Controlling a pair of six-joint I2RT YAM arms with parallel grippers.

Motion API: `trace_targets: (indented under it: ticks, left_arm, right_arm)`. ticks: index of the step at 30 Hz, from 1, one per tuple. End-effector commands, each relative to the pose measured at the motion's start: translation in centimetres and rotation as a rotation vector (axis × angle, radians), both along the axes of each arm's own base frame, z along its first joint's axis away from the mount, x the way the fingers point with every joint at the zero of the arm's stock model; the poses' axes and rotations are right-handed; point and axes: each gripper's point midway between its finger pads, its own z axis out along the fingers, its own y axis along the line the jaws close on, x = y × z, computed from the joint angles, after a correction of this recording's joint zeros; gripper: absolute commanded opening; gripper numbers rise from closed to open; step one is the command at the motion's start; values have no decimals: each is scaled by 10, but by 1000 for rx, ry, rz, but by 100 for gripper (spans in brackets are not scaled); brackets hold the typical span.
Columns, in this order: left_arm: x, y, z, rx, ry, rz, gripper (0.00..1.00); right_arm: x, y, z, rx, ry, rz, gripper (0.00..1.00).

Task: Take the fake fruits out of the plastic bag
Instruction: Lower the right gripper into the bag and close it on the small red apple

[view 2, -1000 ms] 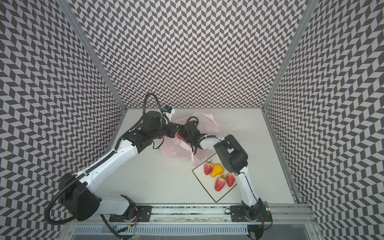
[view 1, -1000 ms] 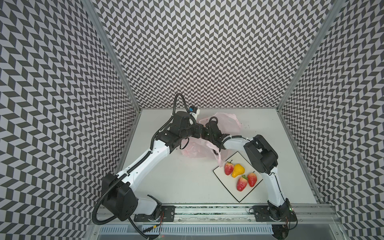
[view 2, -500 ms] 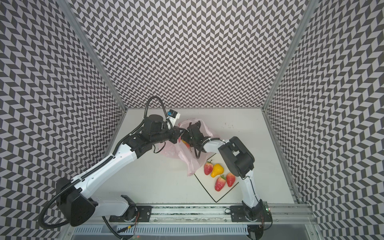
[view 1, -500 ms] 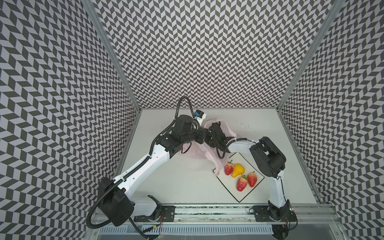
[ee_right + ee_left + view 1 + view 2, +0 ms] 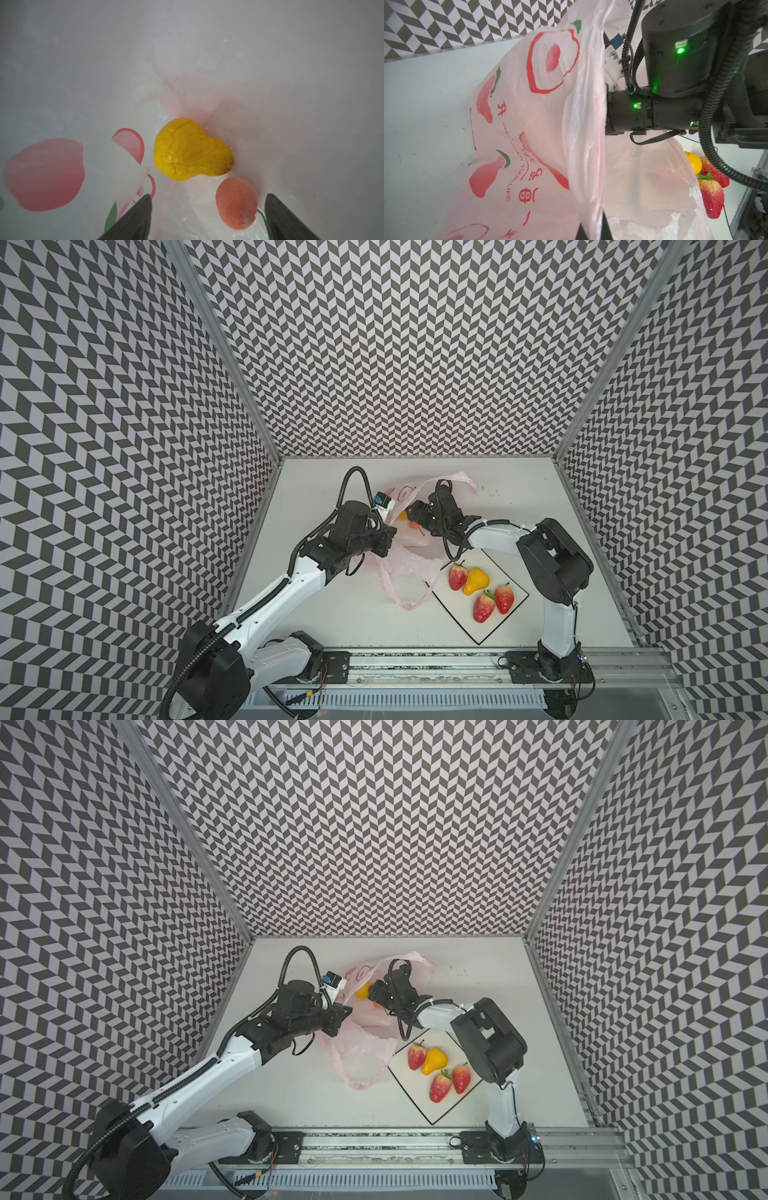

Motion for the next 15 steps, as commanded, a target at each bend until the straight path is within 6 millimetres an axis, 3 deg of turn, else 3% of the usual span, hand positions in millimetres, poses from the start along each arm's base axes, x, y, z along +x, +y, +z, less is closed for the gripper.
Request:
trace_targets:
  ticks: [1,6,15]
  left_arm:
    - [0,-2,10,-15,-68,-21,0]
    - [0,-7,12,-25,-73,-36,0]
    - [6,-4,17,-25,-73,-1,0]
  right_arm:
    - [6,9,13,29,-49,29,78]
    - [6,17,-1,-34,-35,56,73]
    - [-3,18,-24,-300,-95,139,69]
